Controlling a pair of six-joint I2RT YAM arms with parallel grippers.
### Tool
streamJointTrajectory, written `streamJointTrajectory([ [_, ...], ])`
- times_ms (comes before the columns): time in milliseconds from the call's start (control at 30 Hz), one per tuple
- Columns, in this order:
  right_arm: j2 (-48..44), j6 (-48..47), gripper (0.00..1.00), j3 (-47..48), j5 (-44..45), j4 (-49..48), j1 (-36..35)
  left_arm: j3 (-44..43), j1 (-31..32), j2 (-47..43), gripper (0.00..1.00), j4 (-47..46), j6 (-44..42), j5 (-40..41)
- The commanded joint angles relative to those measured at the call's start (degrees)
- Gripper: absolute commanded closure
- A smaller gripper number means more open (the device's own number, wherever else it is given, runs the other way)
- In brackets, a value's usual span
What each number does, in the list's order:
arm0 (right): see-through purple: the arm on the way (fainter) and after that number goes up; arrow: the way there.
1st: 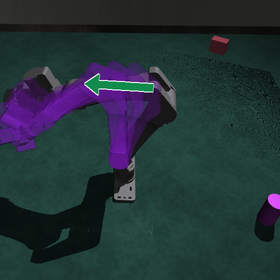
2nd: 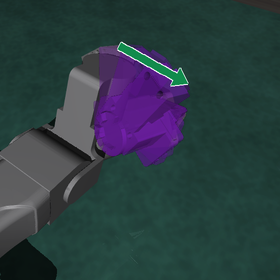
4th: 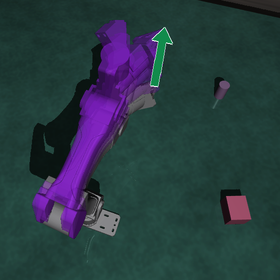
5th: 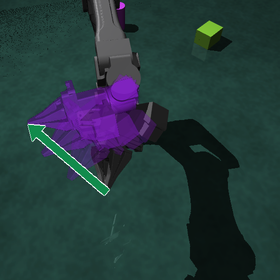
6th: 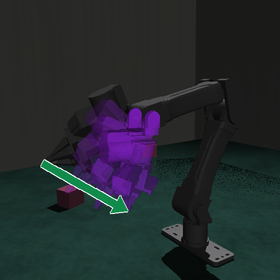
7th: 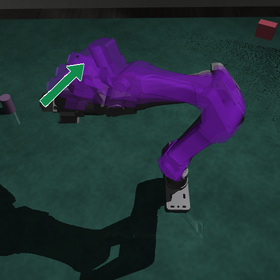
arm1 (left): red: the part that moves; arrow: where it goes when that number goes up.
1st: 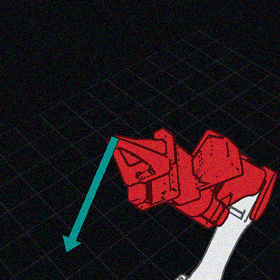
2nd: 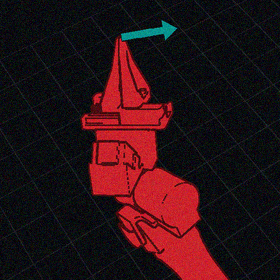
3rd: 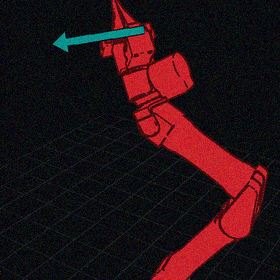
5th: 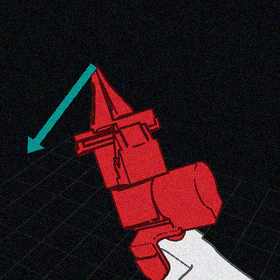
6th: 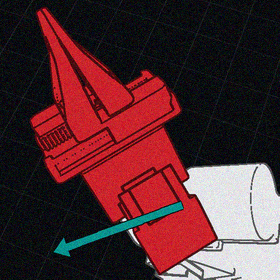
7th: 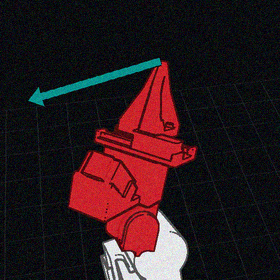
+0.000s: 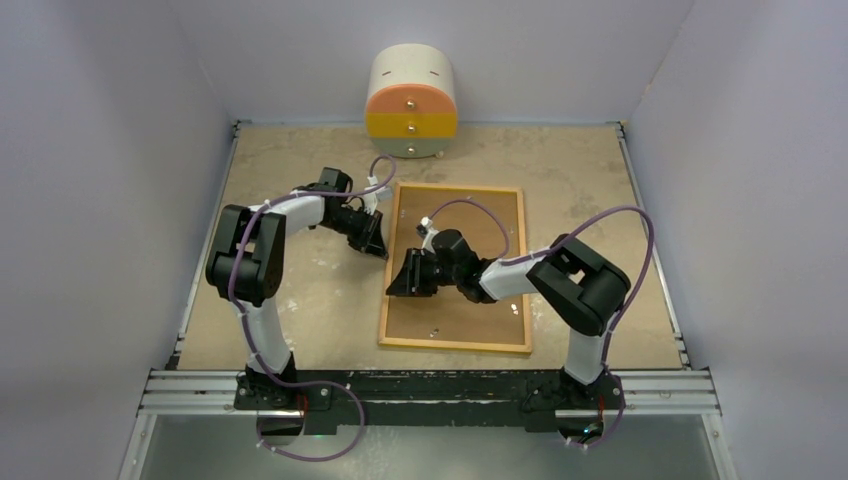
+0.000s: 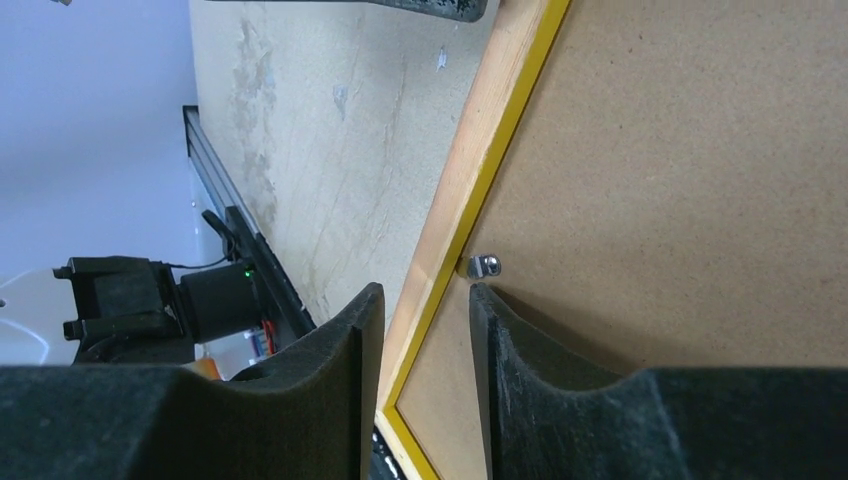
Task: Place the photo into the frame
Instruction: Install the photo frame at the center of the board.
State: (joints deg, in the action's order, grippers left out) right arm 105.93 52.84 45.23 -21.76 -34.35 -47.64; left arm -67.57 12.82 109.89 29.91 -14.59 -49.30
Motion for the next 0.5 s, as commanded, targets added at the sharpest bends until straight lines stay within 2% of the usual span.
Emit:
streamJointTrajectory([
  [0,2.34,0.47,0.60,1.40,2.47,0.35,-0.35,1.01,0.10,0.20,0.97,-1.44,-1.23,-0.87],
  [300,2.16,1.35,0.62,0.89,3.78,-0.65,-0.36,1.32,0.28,0.07,0.97,-1.61,-1.40,-0.89],
  [467,-1.53,1.30,0.60,0.93,0.64,1.21,0.60,-0.59,0.00,-0.58,0.98,-0.38,-1.59,-0.70],
])
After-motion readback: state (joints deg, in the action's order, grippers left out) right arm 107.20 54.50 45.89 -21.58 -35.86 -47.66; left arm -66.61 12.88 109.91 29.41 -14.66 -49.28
